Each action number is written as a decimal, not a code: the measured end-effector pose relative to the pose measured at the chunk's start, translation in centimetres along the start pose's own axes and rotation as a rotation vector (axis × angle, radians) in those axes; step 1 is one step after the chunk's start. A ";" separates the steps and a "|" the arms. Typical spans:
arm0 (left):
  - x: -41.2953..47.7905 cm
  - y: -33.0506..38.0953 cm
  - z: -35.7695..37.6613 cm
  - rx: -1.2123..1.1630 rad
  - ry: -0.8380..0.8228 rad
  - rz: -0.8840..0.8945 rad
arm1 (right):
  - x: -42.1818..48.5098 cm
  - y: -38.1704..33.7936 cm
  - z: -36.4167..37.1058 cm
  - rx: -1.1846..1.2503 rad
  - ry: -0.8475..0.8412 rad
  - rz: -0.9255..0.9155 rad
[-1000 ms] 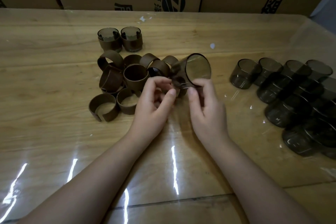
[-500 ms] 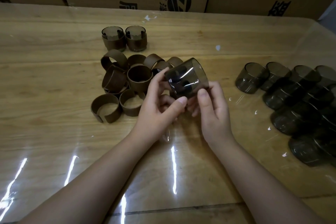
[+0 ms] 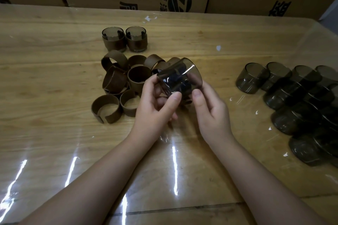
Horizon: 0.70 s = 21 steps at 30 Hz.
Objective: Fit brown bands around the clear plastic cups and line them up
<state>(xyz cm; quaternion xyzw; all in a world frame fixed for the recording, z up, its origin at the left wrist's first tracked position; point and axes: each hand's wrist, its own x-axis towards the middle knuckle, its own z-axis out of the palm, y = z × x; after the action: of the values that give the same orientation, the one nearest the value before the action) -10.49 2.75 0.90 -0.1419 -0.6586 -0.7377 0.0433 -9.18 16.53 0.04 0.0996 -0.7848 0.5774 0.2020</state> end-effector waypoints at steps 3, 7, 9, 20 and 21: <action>0.0 0.2 0.1 0.051 0.012 0.035 | 0.1 0.1 -0.1 0.030 0.016 0.043; 0.1 0.3 0.0 0.150 0.030 0.073 | 0.2 -0.1 0.1 0.057 0.101 0.017; 0.2 0.3 0.0 0.178 0.053 0.064 | 0.2 -0.2 0.1 0.047 0.120 -0.024; -0.1 0.5 0.0 0.161 0.017 -0.032 | 0.1 -0.5 -0.3 0.075 0.028 -0.061; -0.1 0.4 0.0 0.160 0.012 -0.029 | 0.2 -0.4 -0.3 0.076 0.012 -0.043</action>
<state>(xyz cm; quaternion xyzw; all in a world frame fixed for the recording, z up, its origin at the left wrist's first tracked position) -10.29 2.69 1.29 -0.1242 -0.7171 -0.6841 0.0478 -9.11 16.68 0.56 0.1205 -0.7588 0.6029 0.2148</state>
